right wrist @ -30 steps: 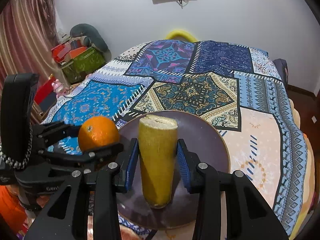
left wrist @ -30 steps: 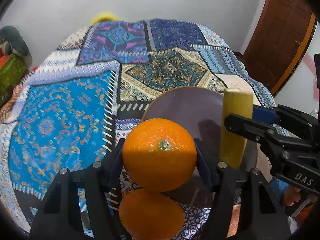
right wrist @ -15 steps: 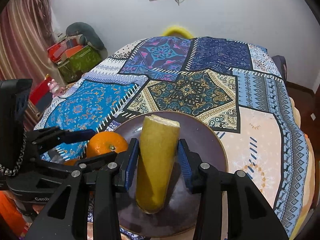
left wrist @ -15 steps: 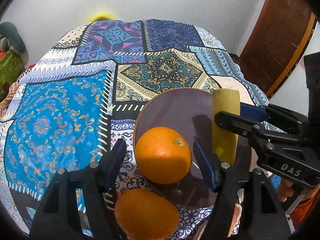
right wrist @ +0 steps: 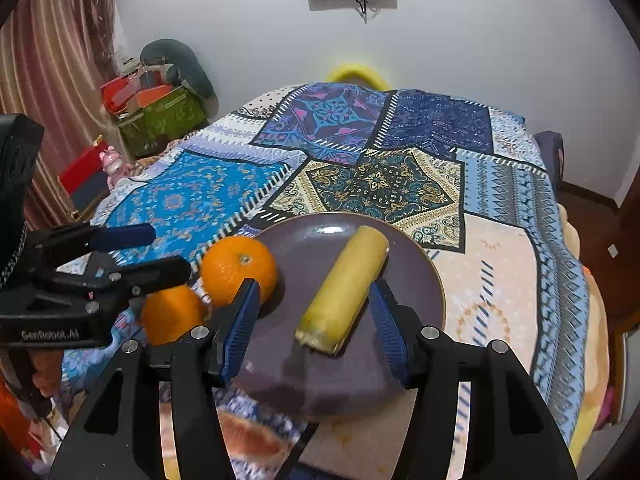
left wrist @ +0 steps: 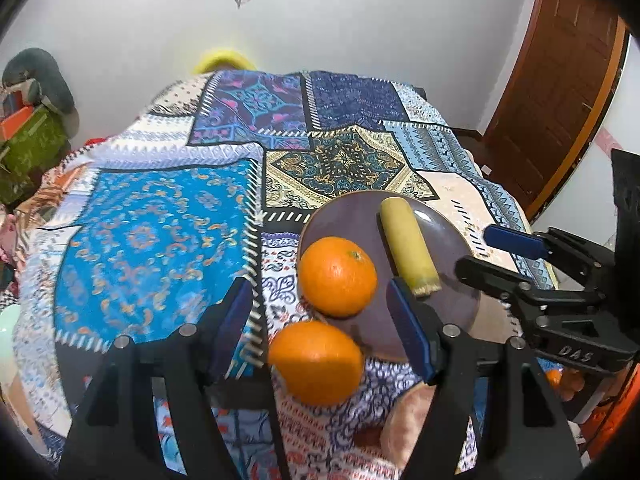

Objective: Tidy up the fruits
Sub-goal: 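Carry the orange with the left gripper while the right gripper sets the corn cob on the plate, then close the right gripper on the second yellow corn cob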

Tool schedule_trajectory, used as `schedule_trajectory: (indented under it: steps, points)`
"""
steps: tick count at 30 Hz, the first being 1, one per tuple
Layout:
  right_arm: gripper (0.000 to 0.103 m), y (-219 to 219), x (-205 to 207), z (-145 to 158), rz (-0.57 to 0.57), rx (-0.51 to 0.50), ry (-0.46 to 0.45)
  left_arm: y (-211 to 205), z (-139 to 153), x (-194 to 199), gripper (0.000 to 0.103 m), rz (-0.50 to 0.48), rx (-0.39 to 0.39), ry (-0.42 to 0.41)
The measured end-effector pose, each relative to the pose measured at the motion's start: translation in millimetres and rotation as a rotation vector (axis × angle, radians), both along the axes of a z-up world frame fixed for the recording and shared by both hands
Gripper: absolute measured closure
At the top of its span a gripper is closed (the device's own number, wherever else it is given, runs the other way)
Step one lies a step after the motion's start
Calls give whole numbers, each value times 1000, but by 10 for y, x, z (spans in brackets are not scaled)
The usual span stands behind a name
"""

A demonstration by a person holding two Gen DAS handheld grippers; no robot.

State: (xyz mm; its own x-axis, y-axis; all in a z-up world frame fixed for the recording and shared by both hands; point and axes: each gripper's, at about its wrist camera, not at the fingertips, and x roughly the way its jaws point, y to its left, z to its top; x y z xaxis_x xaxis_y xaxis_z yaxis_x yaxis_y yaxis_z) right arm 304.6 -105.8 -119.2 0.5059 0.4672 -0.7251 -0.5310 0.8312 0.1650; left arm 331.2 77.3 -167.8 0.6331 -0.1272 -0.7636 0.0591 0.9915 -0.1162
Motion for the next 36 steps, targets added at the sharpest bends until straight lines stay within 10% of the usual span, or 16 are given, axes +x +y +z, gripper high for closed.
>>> schedule_trajectory:
  steps: [19, 36]
  points:
    - [35, -194, -975, 486, -64, -9, -89, 153, 442, -1109, 23, 51, 29, -74]
    - [36, 32, -1424, -28, 0, -36, 83, 145, 168, -1591, 20, 34, 19, -32]
